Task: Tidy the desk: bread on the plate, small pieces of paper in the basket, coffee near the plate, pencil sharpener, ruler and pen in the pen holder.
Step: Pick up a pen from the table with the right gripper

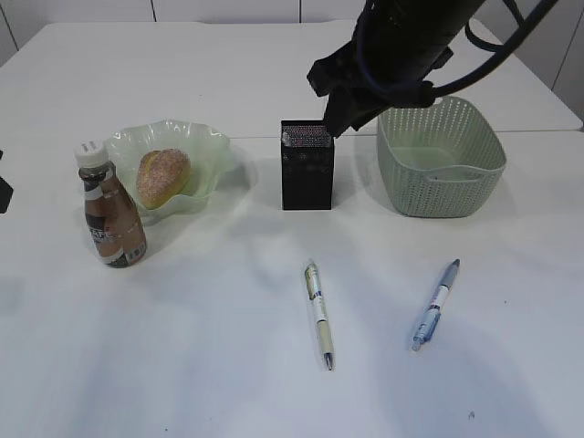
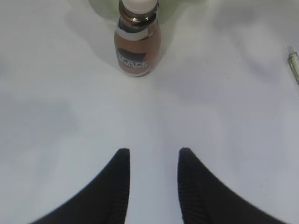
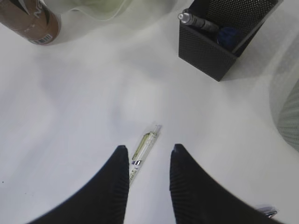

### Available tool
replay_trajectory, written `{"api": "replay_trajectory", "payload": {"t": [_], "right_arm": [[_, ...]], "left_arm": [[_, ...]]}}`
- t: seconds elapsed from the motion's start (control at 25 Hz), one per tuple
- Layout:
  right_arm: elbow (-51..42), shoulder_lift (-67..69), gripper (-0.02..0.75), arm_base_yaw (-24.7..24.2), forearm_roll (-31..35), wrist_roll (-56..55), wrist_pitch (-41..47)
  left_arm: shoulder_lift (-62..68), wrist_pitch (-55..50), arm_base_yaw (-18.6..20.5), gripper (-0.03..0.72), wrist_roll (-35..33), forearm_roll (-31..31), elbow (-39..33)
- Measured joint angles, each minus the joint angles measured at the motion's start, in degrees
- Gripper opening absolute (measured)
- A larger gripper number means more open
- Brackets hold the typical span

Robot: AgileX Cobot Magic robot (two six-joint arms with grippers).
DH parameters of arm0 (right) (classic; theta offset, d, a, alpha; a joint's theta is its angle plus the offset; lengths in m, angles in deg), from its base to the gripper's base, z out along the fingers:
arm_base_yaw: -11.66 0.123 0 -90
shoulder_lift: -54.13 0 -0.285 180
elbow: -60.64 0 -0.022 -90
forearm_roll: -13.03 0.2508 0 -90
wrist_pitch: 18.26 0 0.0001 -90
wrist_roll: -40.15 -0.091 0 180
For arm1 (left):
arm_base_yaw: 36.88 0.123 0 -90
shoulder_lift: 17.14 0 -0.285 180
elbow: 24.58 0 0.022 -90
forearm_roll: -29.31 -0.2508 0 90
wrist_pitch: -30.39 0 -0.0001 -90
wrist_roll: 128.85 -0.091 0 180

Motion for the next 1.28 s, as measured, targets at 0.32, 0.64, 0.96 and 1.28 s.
{"api": "replay_trajectory", "payload": {"t": [0.32, 0.64, 0.96, 1.28], "right_arm": [[0.00, 0.00, 0.260, 0.00, -1.52, -1.73, 1.75], [0.00, 0.00, 0.261, 0.00, -5.32, -11.09, 5.51], [0.00, 0.00, 0.260, 4.95, -15.34, -16.41, 9.88], [0.00, 0.00, 0.260, 7.36, -16.19, -25.02, 8.69]], "left_arm": [[0.00, -0.35, 0.00, 0.239, 0.00, 0.00, 0.00], [0.00, -0.35, 0.00, 0.239, 0.00, 0.00, 0.00], [0.00, -0.47, 0.00, 0.239, 0.00, 0.05, 0.00], [0.00, -1.78, 0.00, 0.239, 0.00, 0.70, 0.00]]}}
